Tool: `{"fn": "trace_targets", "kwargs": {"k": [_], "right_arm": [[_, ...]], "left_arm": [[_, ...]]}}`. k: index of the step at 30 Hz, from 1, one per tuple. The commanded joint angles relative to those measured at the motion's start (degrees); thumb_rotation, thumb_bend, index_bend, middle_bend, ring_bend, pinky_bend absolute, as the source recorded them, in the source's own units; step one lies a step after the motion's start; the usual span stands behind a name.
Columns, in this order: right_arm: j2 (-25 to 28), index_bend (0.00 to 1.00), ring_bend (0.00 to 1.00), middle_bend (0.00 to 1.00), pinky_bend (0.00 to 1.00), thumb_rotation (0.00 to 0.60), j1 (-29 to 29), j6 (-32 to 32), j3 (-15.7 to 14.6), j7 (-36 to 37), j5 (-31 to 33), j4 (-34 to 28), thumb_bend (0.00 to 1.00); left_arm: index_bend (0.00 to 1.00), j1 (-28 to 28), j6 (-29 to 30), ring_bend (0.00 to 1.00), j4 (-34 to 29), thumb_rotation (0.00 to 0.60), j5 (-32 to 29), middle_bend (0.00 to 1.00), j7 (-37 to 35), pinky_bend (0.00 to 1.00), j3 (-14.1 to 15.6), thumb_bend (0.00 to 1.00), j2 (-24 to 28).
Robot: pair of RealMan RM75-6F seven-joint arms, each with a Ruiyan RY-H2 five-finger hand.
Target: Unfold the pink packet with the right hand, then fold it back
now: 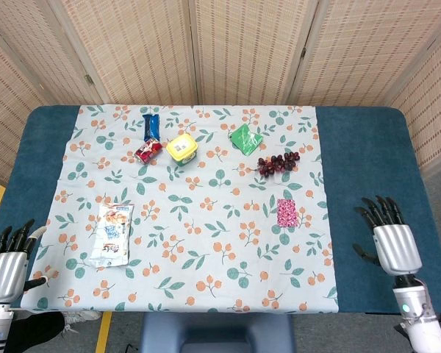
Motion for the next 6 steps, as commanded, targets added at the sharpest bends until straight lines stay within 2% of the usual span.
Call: {"fn": "trace_targets", "kwargs": {"k": [1,6], "right_arm": [[0.4,0.22,0.04,0.16,0.0,0.59,-2.2,2.4,-0.7,1.6,-1.6,-0.2,0.24],[0.2,0.22,0.04,0.16,0.0,0.589,-3.4,3.0,-0.1,3.1,-1.9,0.6,0.24]], "left_arm": [[0.19,-0.3,0.5,0.14,-1.1,0.6,0.2,0.09,1.1,0.0,-0.3,0.22,-0.1],[0.19,-0.3,1.4,0.14,-1.6,0.6,-0.4,0.09,2.4,0.0,-1.1,0.22,-0.7]]}}
